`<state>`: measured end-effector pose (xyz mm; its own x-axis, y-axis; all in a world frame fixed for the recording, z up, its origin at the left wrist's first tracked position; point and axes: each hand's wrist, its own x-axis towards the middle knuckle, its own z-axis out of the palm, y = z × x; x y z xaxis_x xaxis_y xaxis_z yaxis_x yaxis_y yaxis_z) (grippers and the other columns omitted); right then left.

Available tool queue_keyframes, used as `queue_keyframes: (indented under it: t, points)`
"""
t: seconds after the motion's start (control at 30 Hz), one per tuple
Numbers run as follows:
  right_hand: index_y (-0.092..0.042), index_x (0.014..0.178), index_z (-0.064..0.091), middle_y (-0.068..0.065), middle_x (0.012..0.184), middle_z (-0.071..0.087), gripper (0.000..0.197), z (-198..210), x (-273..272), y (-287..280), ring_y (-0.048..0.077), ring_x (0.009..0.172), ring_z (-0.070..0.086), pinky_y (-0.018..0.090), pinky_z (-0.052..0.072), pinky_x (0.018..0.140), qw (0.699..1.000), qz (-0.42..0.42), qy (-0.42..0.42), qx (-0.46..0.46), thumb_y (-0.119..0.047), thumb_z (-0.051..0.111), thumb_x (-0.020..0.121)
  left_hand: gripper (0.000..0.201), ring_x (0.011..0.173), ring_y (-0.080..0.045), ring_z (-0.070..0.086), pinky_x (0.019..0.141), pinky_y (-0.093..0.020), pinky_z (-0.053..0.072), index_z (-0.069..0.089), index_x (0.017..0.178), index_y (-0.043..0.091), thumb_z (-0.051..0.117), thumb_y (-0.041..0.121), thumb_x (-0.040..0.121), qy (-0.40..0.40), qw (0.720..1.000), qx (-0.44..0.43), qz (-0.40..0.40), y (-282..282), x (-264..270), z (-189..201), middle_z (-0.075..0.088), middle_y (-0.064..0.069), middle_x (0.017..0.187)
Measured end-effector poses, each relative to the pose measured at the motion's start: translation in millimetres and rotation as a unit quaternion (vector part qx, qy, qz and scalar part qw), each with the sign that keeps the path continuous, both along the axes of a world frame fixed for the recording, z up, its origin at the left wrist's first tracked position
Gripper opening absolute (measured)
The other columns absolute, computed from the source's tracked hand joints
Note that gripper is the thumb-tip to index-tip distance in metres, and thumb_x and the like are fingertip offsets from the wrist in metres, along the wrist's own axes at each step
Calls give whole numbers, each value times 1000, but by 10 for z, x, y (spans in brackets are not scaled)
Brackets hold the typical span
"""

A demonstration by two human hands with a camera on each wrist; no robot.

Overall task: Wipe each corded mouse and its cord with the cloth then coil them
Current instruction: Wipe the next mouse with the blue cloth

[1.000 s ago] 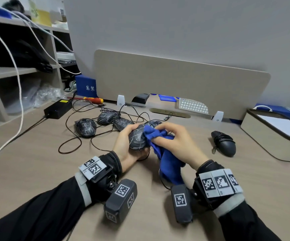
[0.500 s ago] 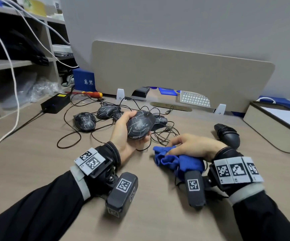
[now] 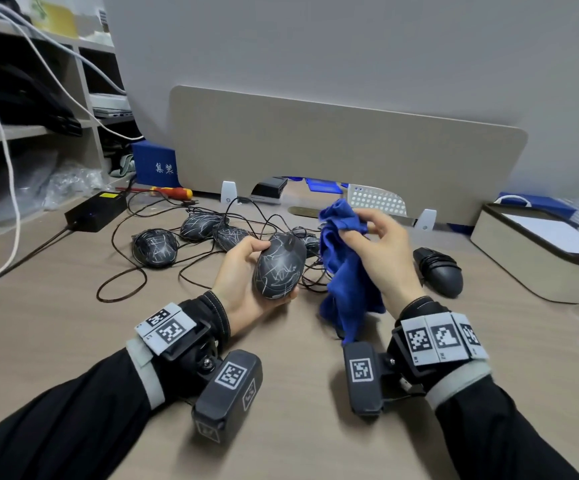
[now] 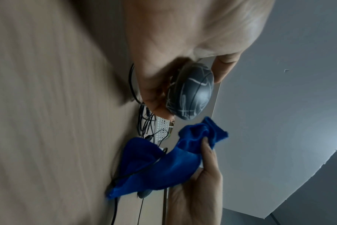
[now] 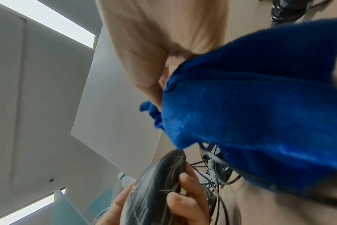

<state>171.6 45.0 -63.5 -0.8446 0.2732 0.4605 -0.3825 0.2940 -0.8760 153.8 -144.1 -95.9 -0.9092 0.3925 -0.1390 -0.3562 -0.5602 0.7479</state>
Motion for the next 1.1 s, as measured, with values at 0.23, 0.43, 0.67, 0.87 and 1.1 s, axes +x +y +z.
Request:
queue_keyframes:
  t: [0.23, 0.43, 0.67, 0.87, 1.1]
  points:
    - [-15, 114, 63, 3, 99, 73, 20, 260, 135, -45, 16, 91, 70, 27, 56, 79, 977, 41, 83, -190, -8, 63, 95, 28, 77, -28, 55, 66, -34, 47, 61, 94, 5, 45, 28, 89, 4, 1000, -10, -2, 11, -2, -5, 58, -16, 92]
    - [-9, 118, 61, 3, 94, 70, 21, 364, 203, -36, 12, 78, 68, 22, 53, 66, 931, 210, -13, -300, -11, 55, 98, 29, 77, -28, 55, 66, -34, 47, 61, 97, 6, 45, 29, 88, 1, 1000, -15, 8, 2, -14, -13, 58, -15, 90]
    - [-1, 112, 67, 11, 94, 69, 35, 157, 79, -56, 22, 88, 63, 31, 53, 81, 937, 177, -212, -215, 13, 45, 90, 33, 73, -26, 58, 64, -33, 51, 63, 100, 6, 42, 29, 89, 3, 1000, -19, 11, 0, 2, 7, 63, -14, 87]
    - [-14, 97, 63, 11, 96, 68, 36, 142, 72, -12, 24, 94, 66, 37, 55, 87, 982, 26, -38, -183, 17, 55, 79, 35, 77, -29, 55, 66, -34, 49, 60, 108, 5, 44, 29, 88, -8, 1000, -13, 20, 1, 9, -2, 57, -17, 95]
    - [-15, 103, 72, -10, 78, 63, 21, 102, 129, -232, 1, 67, 53, 16, 46, 66, 989, 93, -49, 100, -3, 71, 87, 30, 67, -25, 57, 63, -32, 44, 66, 88, 9, 45, 29, 90, 15, 1000, -4, 26, 12, 19, 22, 64, -11, 79]
